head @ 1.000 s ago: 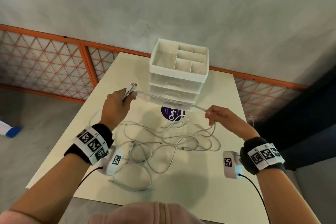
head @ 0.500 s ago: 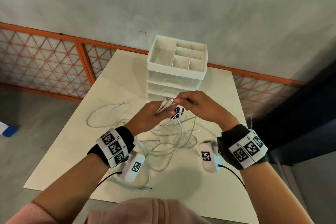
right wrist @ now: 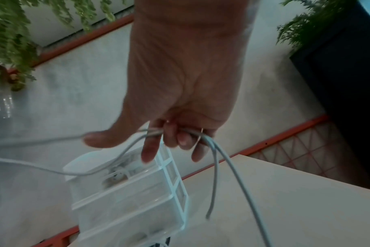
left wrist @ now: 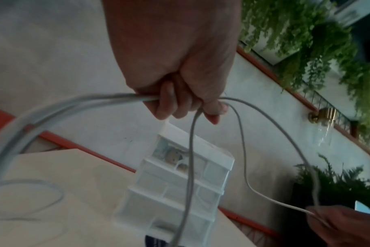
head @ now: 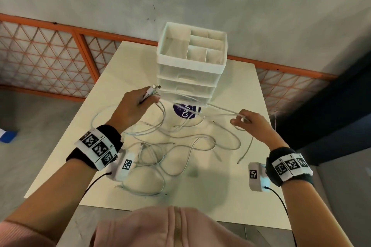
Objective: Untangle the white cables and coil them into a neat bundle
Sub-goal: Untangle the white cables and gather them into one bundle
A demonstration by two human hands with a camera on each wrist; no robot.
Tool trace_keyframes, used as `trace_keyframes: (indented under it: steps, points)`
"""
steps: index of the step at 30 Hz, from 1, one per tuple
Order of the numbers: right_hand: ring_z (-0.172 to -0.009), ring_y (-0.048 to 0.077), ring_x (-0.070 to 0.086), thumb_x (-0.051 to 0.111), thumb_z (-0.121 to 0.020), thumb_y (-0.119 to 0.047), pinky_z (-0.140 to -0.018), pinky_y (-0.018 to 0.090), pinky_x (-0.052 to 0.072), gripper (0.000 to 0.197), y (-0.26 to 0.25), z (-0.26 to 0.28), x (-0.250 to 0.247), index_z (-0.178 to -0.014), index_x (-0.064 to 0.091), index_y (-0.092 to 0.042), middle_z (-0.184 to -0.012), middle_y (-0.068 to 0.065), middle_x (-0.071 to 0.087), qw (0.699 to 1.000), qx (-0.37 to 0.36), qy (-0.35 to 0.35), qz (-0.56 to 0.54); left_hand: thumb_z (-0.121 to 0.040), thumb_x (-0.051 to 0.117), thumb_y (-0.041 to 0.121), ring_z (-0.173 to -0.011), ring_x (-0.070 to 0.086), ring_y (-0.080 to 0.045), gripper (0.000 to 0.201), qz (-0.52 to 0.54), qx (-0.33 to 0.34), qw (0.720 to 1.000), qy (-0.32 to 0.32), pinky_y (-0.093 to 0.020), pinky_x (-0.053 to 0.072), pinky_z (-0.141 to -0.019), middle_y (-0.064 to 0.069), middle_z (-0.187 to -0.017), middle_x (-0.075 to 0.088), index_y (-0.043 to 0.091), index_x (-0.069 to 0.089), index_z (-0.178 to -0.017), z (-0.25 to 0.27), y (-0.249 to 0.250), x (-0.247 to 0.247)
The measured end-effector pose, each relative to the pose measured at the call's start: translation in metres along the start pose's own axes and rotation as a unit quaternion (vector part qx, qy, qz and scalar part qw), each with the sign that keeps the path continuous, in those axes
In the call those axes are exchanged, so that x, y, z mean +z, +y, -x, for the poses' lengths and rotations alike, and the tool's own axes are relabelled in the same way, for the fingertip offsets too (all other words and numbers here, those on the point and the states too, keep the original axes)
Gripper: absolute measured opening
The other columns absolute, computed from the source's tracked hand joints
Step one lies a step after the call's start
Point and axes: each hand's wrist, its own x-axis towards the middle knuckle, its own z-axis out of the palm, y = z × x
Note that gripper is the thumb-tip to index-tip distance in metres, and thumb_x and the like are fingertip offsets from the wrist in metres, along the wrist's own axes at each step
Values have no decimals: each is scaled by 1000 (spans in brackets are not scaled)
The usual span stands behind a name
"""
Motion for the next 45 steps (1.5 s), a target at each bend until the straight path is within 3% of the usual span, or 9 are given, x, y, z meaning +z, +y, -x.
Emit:
trace_keyframes:
  steps: [5,11,14,17,21,28,33,36,45]
  points:
    - [-65,13,49,32,-94,-57,-68,23,38,63,10,24,24,-57,73,-28,-67,1,52,981,106,-157,51,-74,77,24,-62,54,-7,12,-29,-56,965,-255,-26,37,-61,11,-65,64,34,72,-74,13,-19,5]
    - [-65,11,56,51,-92,-41,-73,23,46,39,54,33,68,-96,74,-10,-76,3,65,875,195,-382,224,-62,85,26,-44,45,2,24,-134,-113,868,-464,-14,31,-49,17,-45,55,13,72,-76,31,-13,36]
    - [-70,17,57,66,-85,-25,-62,22,45,26,55,22,68,-94,69,-1,-80,9,63,906,175,-335,192,-63,85,26,-41,37,-2,31,-136,-110,840,-513,-20,26,-47,12,-36,40,13,71,-87,31,-12,46]
    - [-78,24,60,69,-83,-19,-66,27,43,15,53,-2,62,-87,67,-4,-83,10,62,971,134,-153,123,-68,80,37,-50,39,-9,39,-117,-108,864,-478,-27,31,-53,6,-54,46,8,57,-80,26,-12,45]
    - [-112,37,52,56,-89,-10,-91,39,41,27,62,-33,73,-116,58,-5,-117,20,57,986,108,-22,127,-79,67,51,-67,50,-11,32,-33,-134,906,-399,-28,38,-66,-7,-76,59,22,64,-93,15,-4,39]
    - [-117,35,46,47,-91,-4,-99,44,33,29,67,-48,94,-120,51,-10,-126,17,47,964,168,-55,202,-91,57,33,-47,34,-1,20,82,-200,922,-322,-14,28,-46,17,-53,45,14,64,-92,11,4,34]
    - [-79,26,66,54,-91,-4,-68,18,52,16,8,-56,57,-103,64,0,-96,14,63,991,78,14,-104,-90,60,24,-52,31,-8,12,139,-195,932,-271,-17,32,-48,3,-67,34,14,53,-89,7,4,36]
    - [-68,17,64,55,-90,3,-67,21,57,15,-56,-43,39,-103,61,3,-78,6,57,966,-8,-43,-254,-91,57,29,-55,34,-5,14,176,-195,938,-227,-16,35,-52,6,-68,34,21,49,-84,3,11,40]
    - [-66,15,65,62,-84,6,-69,24,59,21,-139,-5,65,-104,54,4,-79,11,56,935,-83,-134,-317,-99,37,34,-46,30,-3,28,318,-176,927,-96,-17,33,-49,17,-50,38,19,35,-76,-7,40,50]
